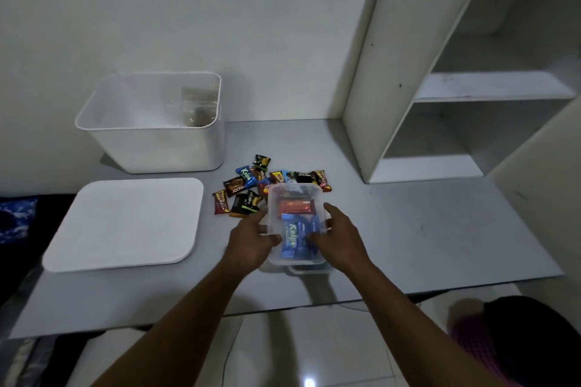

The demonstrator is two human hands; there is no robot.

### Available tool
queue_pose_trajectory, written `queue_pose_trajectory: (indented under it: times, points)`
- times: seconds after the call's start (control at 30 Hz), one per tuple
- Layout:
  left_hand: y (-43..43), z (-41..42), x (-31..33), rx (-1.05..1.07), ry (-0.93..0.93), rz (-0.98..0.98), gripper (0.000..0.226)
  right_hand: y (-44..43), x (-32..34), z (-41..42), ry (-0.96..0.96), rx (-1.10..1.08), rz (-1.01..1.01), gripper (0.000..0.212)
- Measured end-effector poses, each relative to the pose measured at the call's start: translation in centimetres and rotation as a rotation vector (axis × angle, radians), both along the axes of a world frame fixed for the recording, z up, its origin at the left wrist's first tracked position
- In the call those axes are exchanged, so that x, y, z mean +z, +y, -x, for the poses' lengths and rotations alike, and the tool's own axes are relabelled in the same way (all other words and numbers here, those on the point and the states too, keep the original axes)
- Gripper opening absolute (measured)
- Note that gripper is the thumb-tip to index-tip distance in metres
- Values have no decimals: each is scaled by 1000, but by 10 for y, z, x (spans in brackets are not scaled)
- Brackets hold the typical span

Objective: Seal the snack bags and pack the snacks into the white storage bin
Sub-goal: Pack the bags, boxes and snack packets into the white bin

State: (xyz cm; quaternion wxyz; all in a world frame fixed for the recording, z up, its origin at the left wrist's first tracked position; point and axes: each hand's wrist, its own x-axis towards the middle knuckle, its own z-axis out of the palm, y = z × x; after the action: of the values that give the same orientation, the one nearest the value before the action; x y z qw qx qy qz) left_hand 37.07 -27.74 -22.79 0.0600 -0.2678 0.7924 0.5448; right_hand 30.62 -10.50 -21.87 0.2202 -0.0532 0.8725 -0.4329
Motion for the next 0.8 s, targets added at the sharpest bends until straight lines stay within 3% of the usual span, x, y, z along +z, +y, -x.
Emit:
queue_pose_trajectory:
  times: [0.37,0.47,0.63,0.8]
  points:
    - [30,16,-30,9,-67,38,73,36,-36,13,-72,-30,36,71]
    - [31,20,-39,20,-65,-132,72,41,-51,17,-181,-9,110,78]
    - [33,23,-44,60,-121,-365,43,50,-70,25,-391,-66,245,82]
    - [31,25,-39,61,-117,-379,35,49,-64,29,-392,-23,293,64]
